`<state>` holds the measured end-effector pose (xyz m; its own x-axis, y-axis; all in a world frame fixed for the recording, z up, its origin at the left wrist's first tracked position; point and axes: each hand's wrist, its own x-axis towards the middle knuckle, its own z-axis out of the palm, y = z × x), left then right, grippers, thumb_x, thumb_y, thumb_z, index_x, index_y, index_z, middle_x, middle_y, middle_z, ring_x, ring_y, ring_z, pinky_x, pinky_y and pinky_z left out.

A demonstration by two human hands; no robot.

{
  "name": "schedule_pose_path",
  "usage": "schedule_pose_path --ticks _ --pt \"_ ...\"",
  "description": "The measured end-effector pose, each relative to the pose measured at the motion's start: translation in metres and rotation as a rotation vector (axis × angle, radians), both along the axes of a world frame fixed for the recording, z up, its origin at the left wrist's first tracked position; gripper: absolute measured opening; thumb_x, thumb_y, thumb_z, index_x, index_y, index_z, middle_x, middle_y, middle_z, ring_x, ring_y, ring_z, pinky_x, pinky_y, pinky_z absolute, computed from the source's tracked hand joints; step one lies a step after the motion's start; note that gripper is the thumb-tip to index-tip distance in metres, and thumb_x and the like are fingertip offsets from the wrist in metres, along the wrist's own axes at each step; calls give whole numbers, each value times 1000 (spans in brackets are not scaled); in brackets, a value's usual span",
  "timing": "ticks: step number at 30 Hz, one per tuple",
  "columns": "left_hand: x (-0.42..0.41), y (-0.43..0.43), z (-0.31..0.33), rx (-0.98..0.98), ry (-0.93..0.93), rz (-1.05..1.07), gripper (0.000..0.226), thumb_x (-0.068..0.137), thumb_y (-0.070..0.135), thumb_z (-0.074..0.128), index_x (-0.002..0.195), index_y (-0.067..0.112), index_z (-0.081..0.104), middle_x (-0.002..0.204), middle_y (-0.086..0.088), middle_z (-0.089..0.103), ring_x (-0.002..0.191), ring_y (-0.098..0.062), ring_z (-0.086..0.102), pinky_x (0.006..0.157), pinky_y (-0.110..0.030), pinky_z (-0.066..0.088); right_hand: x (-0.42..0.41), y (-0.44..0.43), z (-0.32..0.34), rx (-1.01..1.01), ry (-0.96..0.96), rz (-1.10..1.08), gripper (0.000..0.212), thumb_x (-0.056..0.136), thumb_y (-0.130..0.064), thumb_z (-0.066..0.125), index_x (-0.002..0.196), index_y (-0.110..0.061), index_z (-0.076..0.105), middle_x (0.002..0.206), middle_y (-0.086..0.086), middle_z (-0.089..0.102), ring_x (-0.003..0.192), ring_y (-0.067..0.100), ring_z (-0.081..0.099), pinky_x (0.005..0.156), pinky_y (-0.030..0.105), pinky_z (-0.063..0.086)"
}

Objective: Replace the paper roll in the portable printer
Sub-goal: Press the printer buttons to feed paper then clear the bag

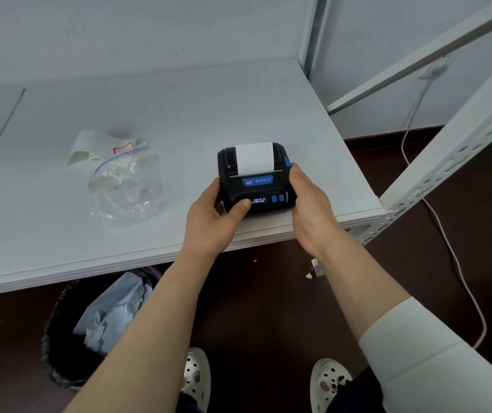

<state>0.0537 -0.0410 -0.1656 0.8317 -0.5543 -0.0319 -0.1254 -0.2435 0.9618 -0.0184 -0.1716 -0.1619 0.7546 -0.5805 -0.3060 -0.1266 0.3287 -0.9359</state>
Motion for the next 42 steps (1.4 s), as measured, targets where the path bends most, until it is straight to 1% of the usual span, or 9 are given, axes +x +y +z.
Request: schedule_pose_path --ticks 4,9,13,17,22,25,28,35,42 --pt "3 -1 0 85 9 -36 51 66 15 79 110 10 52 108 1 66 101 -12 62 90 -23 49 0 1 4 26 -22 -56 32 97 -31 35 109 -18 62 111 3 64 108 14 55 105 32 38" --pt "7 0 -5 175 -89 -31 52 66 16 79 112 13 54 105 -1 69 100 -18 64 93 -38 51 0 -2 5 61 -55 -91 33 93 -22 41 110 -3 62 98 6 65 97 16 57 102 37 42" --pt "7 1 -5 170 -94 -34 55 67 16 79 117 19 56 106 2 69 101 -15 64 95 -37 50 -2 -3 6 -23 -54 -51 30 93 -15 38 107 -6 63 98 3 66 98 13 57 99 33 42" --pt "8 -1 -4 180 -85 -33 55 67 17 79 117 17 54 108 0 69 103 -16 64 96 -36 50 -7 -11 9 -42 -76 14 33 89 -2 40 95 -21 66 93 -5 69 96 9 60 91 24 45" --pt "9 -1 -3 210 -108 -42 58 66 18 80 119 15 54 109 -1 69 103 -18 64 95 -35 50 -13 -17 11 -56 -79 100 44 81 14 45 95 -24 64 104 -2 68 113 16 57 103 28 42" --pt "10 -1 -3 221 -122 -40 59 66 18 80 119 18 56 106 -1 69 100 -18 64 93 -36 50 -15 -18 9 -96 -76 118 48 78 15 51 101 -25 62 111 2 67 118 19 56 106 31 40" --pt "11 -1 -3 217 -120 -46 62 66 18 81 122 19 55 109 0 69 102 -17 64 95 -35 50 -15 -17 8 -114 -72 108 52 79 17 52 105 -27 60 105 -2 67 114 17 58 104 29 41" --pt "9 0 -1 212 -106 -47 68 58 29 78 122 21 56 107 1 70 100 -17 65 95 -37 51 -15 -17 6 -139 -26 95 57 79 16 55 130 -10 50 117 5 64 116 15 57 105 30 42" --pt "10 0 0 213 -101 -44 67 56 33 76 119 23 57 106 1 70 99 -16 65 94 -38 51 -15 -18 6 -183 -37 113 55 79 16 55 123 -16 55 103 -5 66 105 9 60 96 22 47"
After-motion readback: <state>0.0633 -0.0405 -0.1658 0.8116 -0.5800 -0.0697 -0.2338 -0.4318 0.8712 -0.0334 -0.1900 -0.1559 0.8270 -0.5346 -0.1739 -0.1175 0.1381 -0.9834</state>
